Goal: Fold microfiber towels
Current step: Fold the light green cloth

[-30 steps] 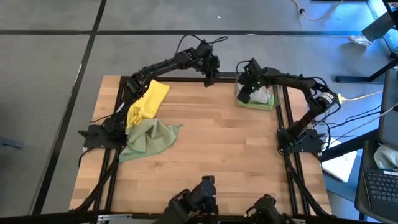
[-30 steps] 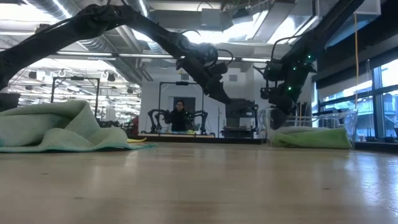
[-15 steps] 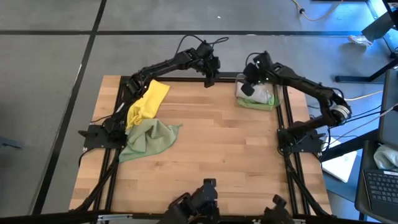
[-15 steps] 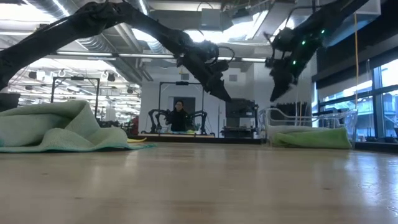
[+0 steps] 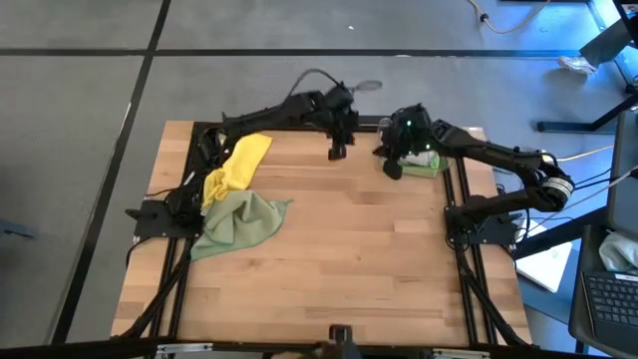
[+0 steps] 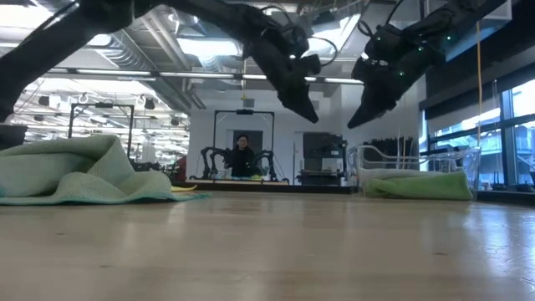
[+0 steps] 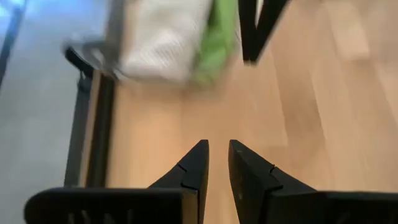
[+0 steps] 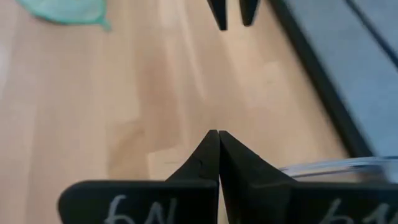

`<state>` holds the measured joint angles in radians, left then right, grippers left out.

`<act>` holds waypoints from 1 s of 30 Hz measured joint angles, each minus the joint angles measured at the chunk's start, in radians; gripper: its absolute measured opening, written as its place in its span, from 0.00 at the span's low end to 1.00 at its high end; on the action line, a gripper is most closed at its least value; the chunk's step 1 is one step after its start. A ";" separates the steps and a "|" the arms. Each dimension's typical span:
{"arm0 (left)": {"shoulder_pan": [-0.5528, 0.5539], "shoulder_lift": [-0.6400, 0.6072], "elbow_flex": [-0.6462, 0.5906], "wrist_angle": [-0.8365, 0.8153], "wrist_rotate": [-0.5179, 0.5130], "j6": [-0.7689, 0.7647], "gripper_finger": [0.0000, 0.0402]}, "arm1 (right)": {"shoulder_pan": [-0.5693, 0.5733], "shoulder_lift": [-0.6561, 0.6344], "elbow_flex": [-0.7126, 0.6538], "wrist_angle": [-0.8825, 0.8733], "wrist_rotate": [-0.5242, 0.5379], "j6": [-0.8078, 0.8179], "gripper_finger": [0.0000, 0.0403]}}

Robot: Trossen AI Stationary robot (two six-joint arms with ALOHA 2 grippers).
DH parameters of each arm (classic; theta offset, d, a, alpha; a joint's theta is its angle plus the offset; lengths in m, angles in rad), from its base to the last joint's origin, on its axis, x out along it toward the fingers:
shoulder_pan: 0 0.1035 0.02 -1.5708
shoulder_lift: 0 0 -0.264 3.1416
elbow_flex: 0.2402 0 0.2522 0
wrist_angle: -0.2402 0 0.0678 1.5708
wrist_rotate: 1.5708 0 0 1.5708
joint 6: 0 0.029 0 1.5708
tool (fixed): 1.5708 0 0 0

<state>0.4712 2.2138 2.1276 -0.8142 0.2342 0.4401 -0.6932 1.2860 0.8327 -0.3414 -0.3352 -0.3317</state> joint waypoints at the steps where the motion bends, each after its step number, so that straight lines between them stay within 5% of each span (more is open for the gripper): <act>1: -0.017 -0.016 -0.023 -0.022 -0.038 -0.007 0.12 | 0.015 -0.001 -0.012 0.004 0.000 0.008 0.01; 5: -0.078 -0.113 -0.149 -0.006 -0.192 -0.048 0.08 | 0.077 -0.005 -0.062 0.070 -0.001 0.014 0.01; 13: -0.156 -0.432 -0.629 0.226 -0.238 -0.264 0.01 | 0.218 -0.009 -0.160 0.293 -0.090 0.054 0.02; 19: -0.267 -0.631 -0.943 0.393 -0.401 -0.446 0.00 | 0.323 -0.009 -0.246 0.503 -0.108 0.066 0.03; 30: -0.484 -0.697 -1.143 0.400 -0.627 -0.618 0.01 | 0.451 0.068 -0.251 0.748 -0.081 0.058 0.04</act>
<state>-0.0127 1.5169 0.9848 -0.4139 -0.3924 -0.1782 -0.2419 1.3537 0.5813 0.4069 -0.4159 -0.2736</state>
